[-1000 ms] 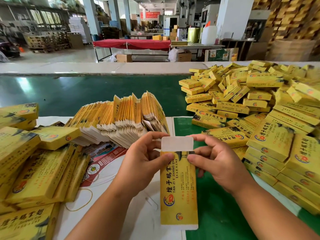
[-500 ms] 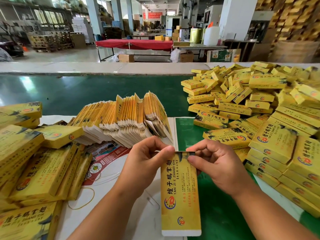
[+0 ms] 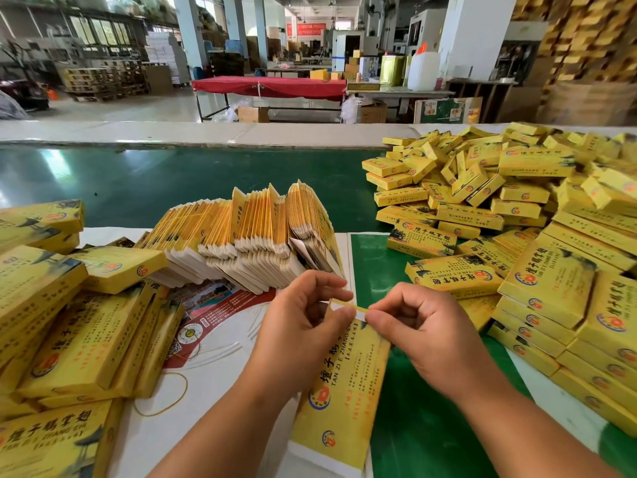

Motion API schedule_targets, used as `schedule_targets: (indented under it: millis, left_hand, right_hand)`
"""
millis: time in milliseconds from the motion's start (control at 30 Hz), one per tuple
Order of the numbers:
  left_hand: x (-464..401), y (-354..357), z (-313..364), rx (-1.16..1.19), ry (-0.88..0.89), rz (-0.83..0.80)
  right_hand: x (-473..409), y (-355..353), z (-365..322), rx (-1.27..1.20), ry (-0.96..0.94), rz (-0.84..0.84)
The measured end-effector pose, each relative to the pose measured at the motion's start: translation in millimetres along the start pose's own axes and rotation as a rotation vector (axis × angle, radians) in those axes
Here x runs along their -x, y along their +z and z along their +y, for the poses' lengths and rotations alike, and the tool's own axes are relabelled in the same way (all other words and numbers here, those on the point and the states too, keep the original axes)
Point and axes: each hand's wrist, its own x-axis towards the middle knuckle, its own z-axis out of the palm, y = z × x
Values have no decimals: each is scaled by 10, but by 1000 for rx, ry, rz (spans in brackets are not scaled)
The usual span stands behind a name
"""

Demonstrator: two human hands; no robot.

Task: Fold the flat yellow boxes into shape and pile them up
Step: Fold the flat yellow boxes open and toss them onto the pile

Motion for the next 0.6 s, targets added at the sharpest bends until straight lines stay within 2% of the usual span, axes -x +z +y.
schedule_targets:
  millis: [100, 200, 367, 600]
  left_hand:
    - [78, 110, 4, -308, -6, 33]
    - [173, 209, 11, -571, 11, -28]
    - [178, 213, -19, -642, 73, 30]
    - [167, 183, -24, -740, 204, 24]
  right_hand:
    - [35, 77, 0, 195, -99, 180]
    - [33, 109, -28, 229, -155, 317]
    - [19, 138, -33, 196, -127, 276]
    - [7, 92, -20, -37, -51, 295]
